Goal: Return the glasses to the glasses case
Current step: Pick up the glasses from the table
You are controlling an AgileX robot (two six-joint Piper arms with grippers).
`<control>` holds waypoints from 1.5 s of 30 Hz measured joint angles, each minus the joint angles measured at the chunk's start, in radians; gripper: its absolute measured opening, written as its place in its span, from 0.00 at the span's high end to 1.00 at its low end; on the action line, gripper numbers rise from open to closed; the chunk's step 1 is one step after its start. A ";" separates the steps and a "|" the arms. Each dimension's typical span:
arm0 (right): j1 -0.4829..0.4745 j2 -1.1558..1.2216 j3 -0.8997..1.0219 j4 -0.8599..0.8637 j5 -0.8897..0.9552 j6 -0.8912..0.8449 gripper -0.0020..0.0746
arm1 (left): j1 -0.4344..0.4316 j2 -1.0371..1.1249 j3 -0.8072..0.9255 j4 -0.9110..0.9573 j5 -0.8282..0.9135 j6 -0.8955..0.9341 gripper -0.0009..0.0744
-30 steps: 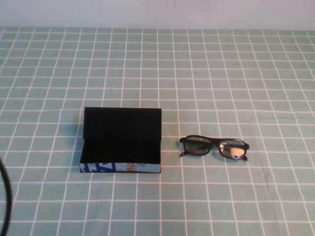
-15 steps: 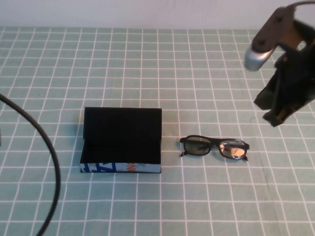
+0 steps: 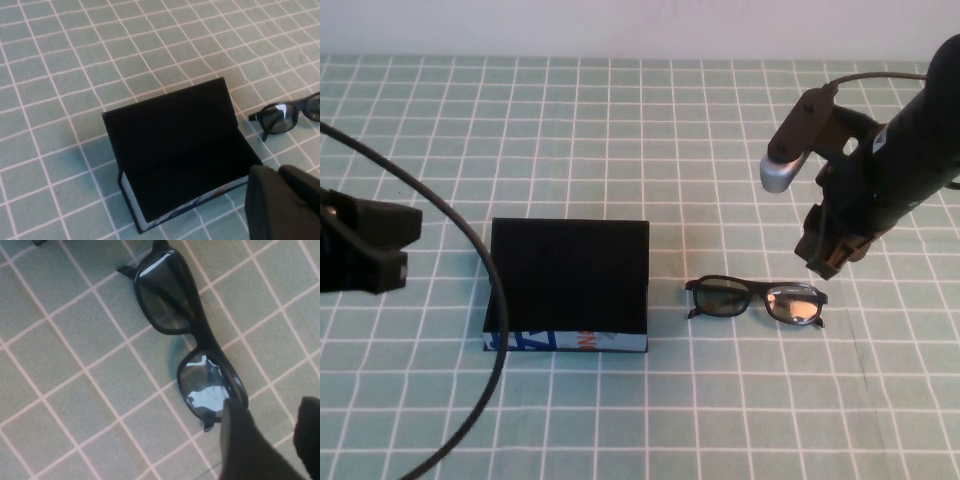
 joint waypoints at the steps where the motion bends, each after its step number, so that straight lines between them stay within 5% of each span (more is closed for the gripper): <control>1: 0.000 0.005 0.000 0.002 -0.005 -0.003 0.69 | 0.013 0.005 0.000 -0.023 0.000 0.020 0.99; 9: 0.058 0.058 -0.006 -0.014 -0.033 -0.029 0.66 | 0.193 0.056 0.000 -0.252 0.058 0.232 0.99; 15: 0.134 0.158 -0.036 -0.114 -0.035 -0.031 0.65 | 0.203 0.087 0.000 -0.273 0.089 0.244 0.99; 23: 0.139 0.274 -0.147 -0.138 0.002 -0.031 0.46 | 0.203 0.093 0.000 -0.258 0.134 0.244 0.99; 33: 0.119 0.369 -0.161 -0.167 0.009 -0.029 0.44 | 0.203 0.093 0.000 -0.252 0.140 0.244 0.99; 37: 0.092 0.375 -0.163 -0.135 0.007 -0.029 0.52 | 0.203 0.093 0.000 -0.250 0.140 0.244 0.99; 45: 0.085 0.375 -0.167 -0.089 0.038 -0.035 0.89 | 0.203 0.093 0.000 -0.250 0.140 0.244 0.99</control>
